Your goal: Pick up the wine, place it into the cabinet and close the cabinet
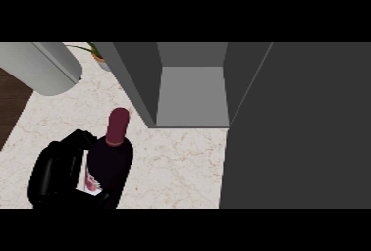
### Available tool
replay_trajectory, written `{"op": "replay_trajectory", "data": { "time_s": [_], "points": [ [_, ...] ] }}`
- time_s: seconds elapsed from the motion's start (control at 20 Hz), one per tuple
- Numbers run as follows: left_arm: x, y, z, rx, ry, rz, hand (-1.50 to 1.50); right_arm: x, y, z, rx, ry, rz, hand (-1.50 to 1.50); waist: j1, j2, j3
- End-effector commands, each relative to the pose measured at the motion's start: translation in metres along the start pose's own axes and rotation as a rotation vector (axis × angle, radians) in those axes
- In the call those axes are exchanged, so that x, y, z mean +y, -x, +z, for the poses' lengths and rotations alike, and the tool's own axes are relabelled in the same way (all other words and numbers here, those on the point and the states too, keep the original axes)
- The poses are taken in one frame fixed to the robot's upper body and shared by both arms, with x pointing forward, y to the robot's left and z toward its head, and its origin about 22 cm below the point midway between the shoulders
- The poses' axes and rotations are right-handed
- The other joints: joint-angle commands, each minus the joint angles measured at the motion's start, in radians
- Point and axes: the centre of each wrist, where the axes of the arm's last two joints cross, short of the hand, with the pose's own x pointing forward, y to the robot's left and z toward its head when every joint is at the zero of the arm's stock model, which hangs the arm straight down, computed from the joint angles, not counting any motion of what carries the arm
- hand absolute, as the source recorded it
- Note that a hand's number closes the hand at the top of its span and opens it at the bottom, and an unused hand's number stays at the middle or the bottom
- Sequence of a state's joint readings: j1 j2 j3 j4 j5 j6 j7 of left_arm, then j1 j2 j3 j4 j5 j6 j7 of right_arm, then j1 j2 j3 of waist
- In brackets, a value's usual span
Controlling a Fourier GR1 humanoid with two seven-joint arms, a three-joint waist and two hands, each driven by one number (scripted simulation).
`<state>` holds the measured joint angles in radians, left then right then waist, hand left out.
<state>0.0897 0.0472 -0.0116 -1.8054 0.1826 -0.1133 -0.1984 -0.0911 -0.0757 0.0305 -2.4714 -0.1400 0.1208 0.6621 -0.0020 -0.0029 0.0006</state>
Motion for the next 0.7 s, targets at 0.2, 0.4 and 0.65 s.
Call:
{"op": "replay_trajectory", "data": {
  "time_s": [0.2, 0.4, 0.65],
  "points": [
    [-0.068, -0.022, -0.029, 0.02, 0.072, 0.061, 1.5, 0.003, -0.011, 0.014, -0.06, -0.032, -0.062, -1.5, -0.005, 0.001, 0.0],
    [-0.097, -0.037, -0.053, 0.023, 0.097, 0.084, 1.5, -0.005, -0.018, 0.02, -0.043, -0.049, -0.042, -1.5, -0.014, 0.001, 0.0],
    [-0.133, -0.043, -0.037, 0.025, 0.082, 0.095, 1.5, 0.001, -0.015, 0.023, -0.058, -0.047, -0.054, -1.5, -0.009, 0.0, 0.0]
  ]
}}
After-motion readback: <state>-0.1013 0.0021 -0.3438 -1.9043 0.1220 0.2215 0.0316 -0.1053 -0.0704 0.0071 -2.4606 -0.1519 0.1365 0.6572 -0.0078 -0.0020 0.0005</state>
